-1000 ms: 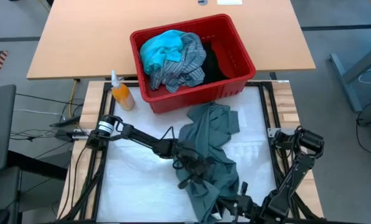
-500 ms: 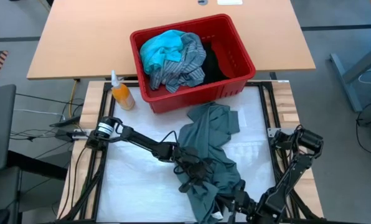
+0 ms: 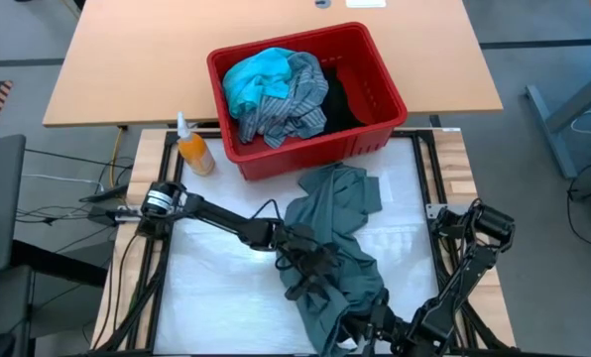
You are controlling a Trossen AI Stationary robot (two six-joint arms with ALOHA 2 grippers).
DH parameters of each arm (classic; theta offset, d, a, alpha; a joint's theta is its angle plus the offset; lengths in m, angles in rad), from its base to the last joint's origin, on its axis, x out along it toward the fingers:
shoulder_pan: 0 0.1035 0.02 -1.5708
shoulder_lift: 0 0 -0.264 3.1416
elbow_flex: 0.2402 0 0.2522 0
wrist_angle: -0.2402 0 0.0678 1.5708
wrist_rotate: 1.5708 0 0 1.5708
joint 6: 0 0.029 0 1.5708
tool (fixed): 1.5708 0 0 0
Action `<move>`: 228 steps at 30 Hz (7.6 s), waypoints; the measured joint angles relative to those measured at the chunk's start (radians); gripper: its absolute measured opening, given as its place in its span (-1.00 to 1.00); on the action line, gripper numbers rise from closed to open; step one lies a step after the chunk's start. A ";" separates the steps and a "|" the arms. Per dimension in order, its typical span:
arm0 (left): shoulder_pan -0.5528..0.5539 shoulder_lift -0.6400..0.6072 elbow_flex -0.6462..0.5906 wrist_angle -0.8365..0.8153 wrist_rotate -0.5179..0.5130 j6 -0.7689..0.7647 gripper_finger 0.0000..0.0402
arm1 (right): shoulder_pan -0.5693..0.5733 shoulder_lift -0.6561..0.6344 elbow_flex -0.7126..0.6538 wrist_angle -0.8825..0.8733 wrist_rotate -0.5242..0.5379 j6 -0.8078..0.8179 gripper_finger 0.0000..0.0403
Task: Fold Laundry from Bin
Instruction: Fold the dark blue pants
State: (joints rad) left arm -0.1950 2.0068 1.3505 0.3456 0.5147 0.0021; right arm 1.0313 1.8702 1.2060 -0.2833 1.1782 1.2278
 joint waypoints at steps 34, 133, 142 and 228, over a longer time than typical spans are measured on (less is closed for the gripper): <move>-0.015 0.059 0.093 0.001 0.134 0.103 0.04 | -0.046 -0.001 0.051 0.087 0.060 -0.318 -0.80; 0.181 -0.635 0.091 0.038 0.376 -0.255 -0.97 | -0.297 -0.651 0.051 -0.246 -0.076 -0.613 -0.24; 0.137 -0.787 0.091 0.076 -0.080 -0.304 -0.97 | -0.476 -0.682 0.050 -0.079 -0.474 -0.896 -0.31; 0.201 -0.467 0.984 0.183 -0.753 0.038 -0.97 | -0.851 -0.335 0.509 0.930 -0.859 -1.727 -0.91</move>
State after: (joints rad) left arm 0.0059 1.5401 2.3344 0.5289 -0.2382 0.0403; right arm 0.1801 1.5353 1.7154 0.6463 0.3195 -0.4991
